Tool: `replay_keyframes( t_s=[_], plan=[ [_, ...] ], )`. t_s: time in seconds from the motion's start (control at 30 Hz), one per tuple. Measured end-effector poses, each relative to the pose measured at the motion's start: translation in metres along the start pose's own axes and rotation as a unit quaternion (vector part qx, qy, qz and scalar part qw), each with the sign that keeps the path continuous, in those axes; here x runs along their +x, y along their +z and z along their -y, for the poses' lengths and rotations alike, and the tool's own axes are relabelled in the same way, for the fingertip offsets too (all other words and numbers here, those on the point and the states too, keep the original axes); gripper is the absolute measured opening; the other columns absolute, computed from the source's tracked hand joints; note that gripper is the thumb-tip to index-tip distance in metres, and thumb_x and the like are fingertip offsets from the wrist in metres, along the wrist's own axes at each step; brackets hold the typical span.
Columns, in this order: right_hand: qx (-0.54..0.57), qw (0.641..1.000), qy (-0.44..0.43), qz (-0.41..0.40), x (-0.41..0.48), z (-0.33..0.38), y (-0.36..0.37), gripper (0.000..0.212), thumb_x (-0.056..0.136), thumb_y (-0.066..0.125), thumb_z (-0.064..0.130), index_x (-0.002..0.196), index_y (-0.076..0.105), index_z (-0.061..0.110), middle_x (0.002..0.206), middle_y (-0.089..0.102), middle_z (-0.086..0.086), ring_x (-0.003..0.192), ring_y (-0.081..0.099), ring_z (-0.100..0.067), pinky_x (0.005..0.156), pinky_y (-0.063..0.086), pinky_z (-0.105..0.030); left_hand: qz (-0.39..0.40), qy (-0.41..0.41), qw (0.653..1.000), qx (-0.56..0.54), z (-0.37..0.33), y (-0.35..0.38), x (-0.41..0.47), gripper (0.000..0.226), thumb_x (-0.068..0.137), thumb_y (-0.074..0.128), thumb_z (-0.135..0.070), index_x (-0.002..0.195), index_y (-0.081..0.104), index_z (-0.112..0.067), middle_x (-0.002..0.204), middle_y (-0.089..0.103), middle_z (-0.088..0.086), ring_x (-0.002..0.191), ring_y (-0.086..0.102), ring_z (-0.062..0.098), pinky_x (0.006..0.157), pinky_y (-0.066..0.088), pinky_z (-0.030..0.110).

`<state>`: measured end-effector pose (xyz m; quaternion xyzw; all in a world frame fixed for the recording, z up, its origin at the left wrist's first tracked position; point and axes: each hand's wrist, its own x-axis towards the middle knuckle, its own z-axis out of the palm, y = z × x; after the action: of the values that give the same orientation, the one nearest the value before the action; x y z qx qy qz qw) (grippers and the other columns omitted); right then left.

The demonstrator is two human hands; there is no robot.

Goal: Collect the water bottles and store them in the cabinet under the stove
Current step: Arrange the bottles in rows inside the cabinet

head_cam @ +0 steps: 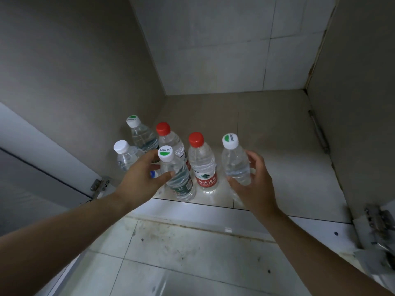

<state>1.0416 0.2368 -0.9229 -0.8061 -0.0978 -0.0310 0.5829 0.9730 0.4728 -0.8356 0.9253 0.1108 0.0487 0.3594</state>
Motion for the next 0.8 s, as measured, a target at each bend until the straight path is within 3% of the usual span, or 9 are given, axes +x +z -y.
replay_keyframes(
  t_s=[0.17,0.3,0.4,0.53,0.63,0.8],
  plan=[
    [-0.063,0.998,-0.001,0.028,-0.001,0.003,-0.009,0.077,0.066,0.082,0.027,0.130,0.039,0.022,0.128,0.050,0.002,0.110,0.052,-0.014,0.088,0.047,-0.029,0.034,0.026,0.998,0.035,0.000,-0.004,0.005,0.055,0.079,0.072,-0.023,0.127,0.047,-0.018,0.111,0.052,-0.011,0.097,0.055,0.011,0.086,0.043,0.022],
    [-0.085,0.995,-0.008,0.042,0.001,0.026,-0.023,0.077,0.065,0.083,0.028,0.130,0.041,0.020,0.123,0.050,0.003,0.109,0.049,-0.013,0.090,0.041,-0.027,0.081,0.029,0.994,0.065,0.005,-0.015,0.012,0.057,0.079,0.072,-0.030,0.129,0.047,-0.019,0.120,0.059,-0.004,0.101,0.059,0.015,0.090,0.048,0.029],
    [-0.088,0.995,-0.028,0.028,0.009,0.046,-0.033,0.078,0.067,0.082,0.028,0.133,0.041,0.024,0.124,0.053,0.005,0.111,0.050,-0.011,0.092,0.040,-0.025,0.091,0.051,0.992,0.071,0.005,-0.025,0.018,0.049,0.078,0.072,-0.033,0.122,0.052,-0.023,0.113,0.064,-0.003,0.099,0.061,0.016,0.092,0.049,0.038],
    [-0.189,0.973,-0.092,0.092,0.025,0.086,-0.038,0.062,0.077,0.072,0.036,0.131,0.046,0.019,0.126,0.053,0.002,0.109,0.050,-0.008,0.086,0.033,-0.016,0.078,0.085,0.992,0.058,0.000,-0.047,0.033,0.037,0.078,0.071,-0.037,0.109,0.052,-0.032,0.102,0.064,-0.006,0.095,0.062,0.015,0.086,0.048,0.026],
    [-0.263,0.943,-0.138,0.149,0.041,0.117,-0.022,0.057,0.082,0.066,0.039,0.130,0.049,0.014,0.128,0.054,-0.004,0.113,0.051,-0.014,0.085,0.030,-0.013,0.074,0.107,0.990,0.052,0.001,-0.076,0.053,0.032,0.078,0.069,-0.043,0.106,0.057,-0.031,0.103,0.066,-0.005,0.095,0.062,0.015,0.088,0.048,0.030],
    [-0.318,0.910,-0.122,0.235,0.069,0.157,0.032,0.056,0.084,0.064,0.039,0.130,0.049,0.011,0.126,0.055,-0.008,0.112,0.053,-0.018,0.083,0.035,-0.015,0.028,0.124,0.966,0.223,0.023,-0.118,0.102,0.035,0.083,0.064,-0.040,0.114,0.059,-0.024,0.113,0.061,0.006,0.104,0.058,0.026,0.088,0.046,0.034]
  ],
)
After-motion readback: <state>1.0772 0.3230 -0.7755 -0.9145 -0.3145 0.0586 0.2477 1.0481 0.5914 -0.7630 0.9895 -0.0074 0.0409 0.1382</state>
